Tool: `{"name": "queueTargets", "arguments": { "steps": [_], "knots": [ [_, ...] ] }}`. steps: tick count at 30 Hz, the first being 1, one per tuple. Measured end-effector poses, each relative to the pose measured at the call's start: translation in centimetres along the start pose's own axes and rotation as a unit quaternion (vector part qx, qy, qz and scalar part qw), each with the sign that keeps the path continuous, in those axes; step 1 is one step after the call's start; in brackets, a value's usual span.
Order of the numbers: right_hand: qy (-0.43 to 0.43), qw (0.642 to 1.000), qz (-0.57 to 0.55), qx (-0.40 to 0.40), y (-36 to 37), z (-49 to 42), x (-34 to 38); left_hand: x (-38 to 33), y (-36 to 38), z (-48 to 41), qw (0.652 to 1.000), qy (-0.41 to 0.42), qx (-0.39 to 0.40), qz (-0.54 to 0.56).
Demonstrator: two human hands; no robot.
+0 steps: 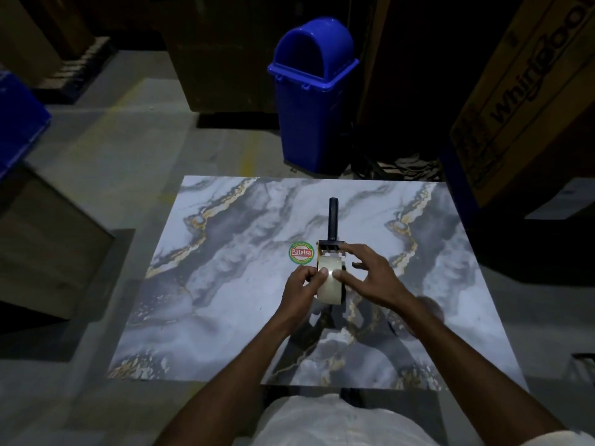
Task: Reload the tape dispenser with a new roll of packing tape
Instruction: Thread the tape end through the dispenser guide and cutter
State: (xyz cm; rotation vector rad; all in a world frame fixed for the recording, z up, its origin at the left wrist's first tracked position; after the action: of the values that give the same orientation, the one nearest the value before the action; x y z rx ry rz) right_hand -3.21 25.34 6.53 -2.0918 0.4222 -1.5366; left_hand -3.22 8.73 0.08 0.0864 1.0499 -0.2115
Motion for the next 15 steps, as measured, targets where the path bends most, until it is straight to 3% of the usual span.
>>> {"name": "queueTargets", "arguments": {
  "steps": [3,7,11,15],
  "knots": [
    [-0.069,0.993,0.097,0.016,-0.9,-1.9,2.4,-0.1,0.5,0.4,1.000,0.014,-0.002,-0.028],
    [-0.031,0.975,0.181,0.124,-0.2,-3.6,2.3,-0.1,0.6,0.6,0.998,0.030,-0.026,-0.046],
    [-0.051,0.951,0.248,0.180,0.8,-4.3,3.2,0.3,0.7,0.6,0.998,0.031,-0.030,-0.050],
    [-0.071,0.904,0.345,0.241,2.2,-4.2,4.1,0.2,0.5,0.7,0.997,0.031,-0.040,-0.052]
  ]
}}
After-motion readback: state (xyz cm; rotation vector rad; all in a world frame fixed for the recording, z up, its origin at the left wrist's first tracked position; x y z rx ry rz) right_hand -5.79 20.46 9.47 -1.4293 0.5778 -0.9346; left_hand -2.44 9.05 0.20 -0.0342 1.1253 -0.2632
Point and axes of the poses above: each hand's wrist, its own z-axis away from the middle knuckle, its own y-axis out of the palm, x = y × z, the point moved 10 cm from there along -z, towards the middle knuckle, and after that the axes turned 12 degrees about -y, right-handed, at the moved point
